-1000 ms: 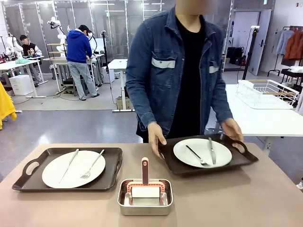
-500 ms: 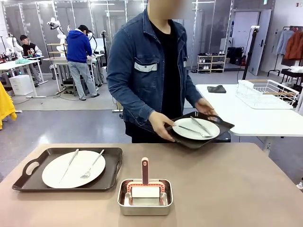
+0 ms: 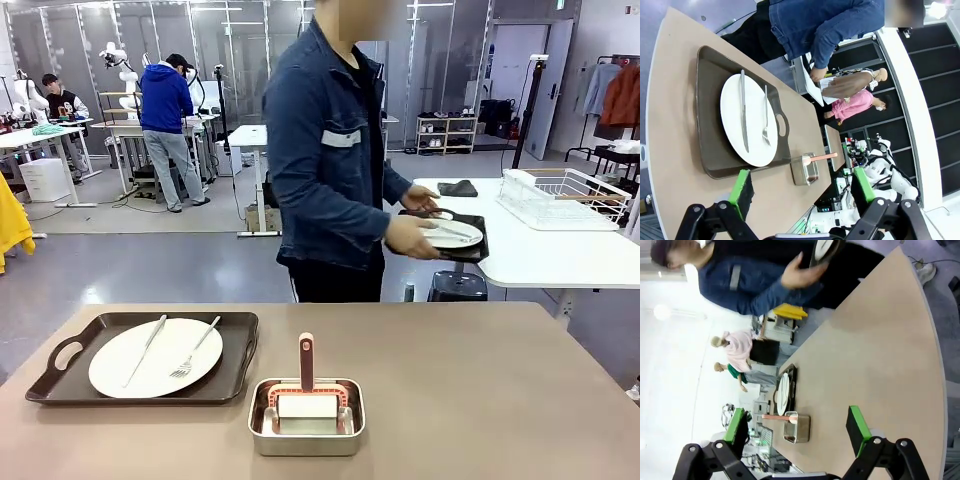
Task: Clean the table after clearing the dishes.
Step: When the left (or right) Handle tray is removed, use the left hand (or right hand) to clean the left (or right) side of the table with the Lint Roller.
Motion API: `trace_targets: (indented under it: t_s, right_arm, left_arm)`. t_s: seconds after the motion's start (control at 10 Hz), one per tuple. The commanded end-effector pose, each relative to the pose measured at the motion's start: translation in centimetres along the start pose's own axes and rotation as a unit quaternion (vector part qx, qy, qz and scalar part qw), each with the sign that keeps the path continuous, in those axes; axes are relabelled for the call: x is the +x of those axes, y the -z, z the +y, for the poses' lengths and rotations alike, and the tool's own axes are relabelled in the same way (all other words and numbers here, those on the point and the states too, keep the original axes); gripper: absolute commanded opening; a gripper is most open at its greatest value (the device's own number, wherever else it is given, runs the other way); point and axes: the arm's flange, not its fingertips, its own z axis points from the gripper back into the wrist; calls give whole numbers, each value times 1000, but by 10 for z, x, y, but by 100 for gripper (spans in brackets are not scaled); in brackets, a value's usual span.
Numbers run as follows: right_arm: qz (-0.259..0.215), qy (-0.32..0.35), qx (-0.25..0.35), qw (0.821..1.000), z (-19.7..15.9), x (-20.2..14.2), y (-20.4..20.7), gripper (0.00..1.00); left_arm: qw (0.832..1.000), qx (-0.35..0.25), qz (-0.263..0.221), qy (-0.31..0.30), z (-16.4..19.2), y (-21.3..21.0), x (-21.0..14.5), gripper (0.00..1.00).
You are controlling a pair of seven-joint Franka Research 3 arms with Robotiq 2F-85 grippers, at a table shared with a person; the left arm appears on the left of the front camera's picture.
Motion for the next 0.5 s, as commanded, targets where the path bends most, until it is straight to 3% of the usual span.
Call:
trace_targets:
  t_s: [0.0, 0.2, 0.4]
  right_arm:
    - [83, -101, -79, 988, 59, 14, 53, 100]
    - [144, -206, -97, 963, 124, 12, 117, 100]
    - [212, -299, -112, 924, 180, -9, 192, 100]
  left_arm:
    - [1000, 0, 4, 6, -1, -4, -3, 100]
    - [1000, 0, 4, 6, -1, -4, -3, 100]
    - [1000, 0, 4, 6, -1, -4, -3, 100]
